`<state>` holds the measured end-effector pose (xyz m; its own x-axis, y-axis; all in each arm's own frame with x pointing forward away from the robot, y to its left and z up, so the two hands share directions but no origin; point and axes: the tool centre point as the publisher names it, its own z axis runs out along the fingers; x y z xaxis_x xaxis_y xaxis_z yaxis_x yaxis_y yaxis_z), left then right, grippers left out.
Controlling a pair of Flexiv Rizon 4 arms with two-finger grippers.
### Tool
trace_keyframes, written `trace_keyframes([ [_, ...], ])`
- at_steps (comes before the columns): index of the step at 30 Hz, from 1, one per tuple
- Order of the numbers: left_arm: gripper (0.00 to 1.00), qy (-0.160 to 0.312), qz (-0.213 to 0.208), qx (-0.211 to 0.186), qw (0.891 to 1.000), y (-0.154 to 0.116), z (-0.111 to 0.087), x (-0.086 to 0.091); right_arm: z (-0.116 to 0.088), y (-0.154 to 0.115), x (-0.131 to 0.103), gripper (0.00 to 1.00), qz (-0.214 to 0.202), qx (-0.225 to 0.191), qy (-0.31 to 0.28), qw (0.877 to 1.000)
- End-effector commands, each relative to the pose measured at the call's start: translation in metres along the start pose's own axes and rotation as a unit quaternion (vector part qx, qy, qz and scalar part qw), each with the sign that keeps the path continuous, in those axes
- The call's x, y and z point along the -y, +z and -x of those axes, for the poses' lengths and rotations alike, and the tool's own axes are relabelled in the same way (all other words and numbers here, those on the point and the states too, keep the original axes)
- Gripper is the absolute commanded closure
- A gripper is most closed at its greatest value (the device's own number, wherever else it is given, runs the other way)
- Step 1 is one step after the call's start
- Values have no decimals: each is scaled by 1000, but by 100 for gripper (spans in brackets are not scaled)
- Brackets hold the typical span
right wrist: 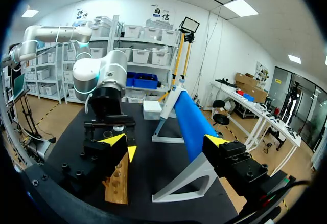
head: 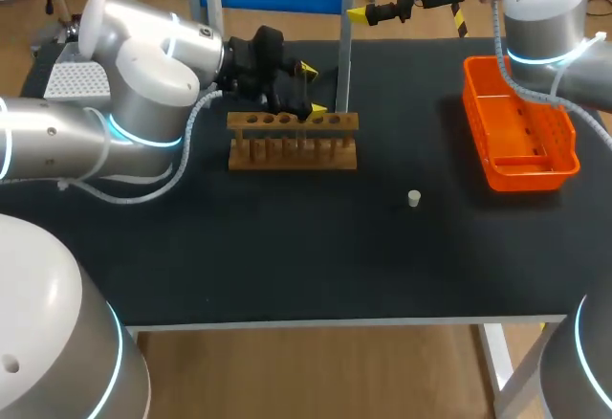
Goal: Invert the test tube, pick up the pipette, mount the tip to pipette, aspirate from beaker and dispense into the tube, eject the tip, return the pipette, and cap with the stopper.
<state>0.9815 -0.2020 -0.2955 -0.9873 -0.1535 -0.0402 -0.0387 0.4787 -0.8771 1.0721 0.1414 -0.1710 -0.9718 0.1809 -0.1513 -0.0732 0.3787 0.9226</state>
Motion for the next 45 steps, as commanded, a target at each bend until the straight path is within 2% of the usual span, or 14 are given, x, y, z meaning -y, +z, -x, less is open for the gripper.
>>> trace_keyframes([
  [1,0,1,-1,-4,1000,1,3,-2,0,-1,0,0,-1,-1,0,1000],
  [29,0,7,3,-7,1000,2,3,-2,0,-1,0,0,-1,-1,0,1000],
  [35,0,7,3,-7,1000,2,3,-2,-35,-37,5,0,-16,-5,-17,1000],
  [41,0,7,3,-7,1000,2,3,-2,-91,-82,15,0,-17,-13,-25,999],
  [45,0,7,3,-7,1000,2,3,-2,-132,-104,30,0,-23,-23,-19,999],
])
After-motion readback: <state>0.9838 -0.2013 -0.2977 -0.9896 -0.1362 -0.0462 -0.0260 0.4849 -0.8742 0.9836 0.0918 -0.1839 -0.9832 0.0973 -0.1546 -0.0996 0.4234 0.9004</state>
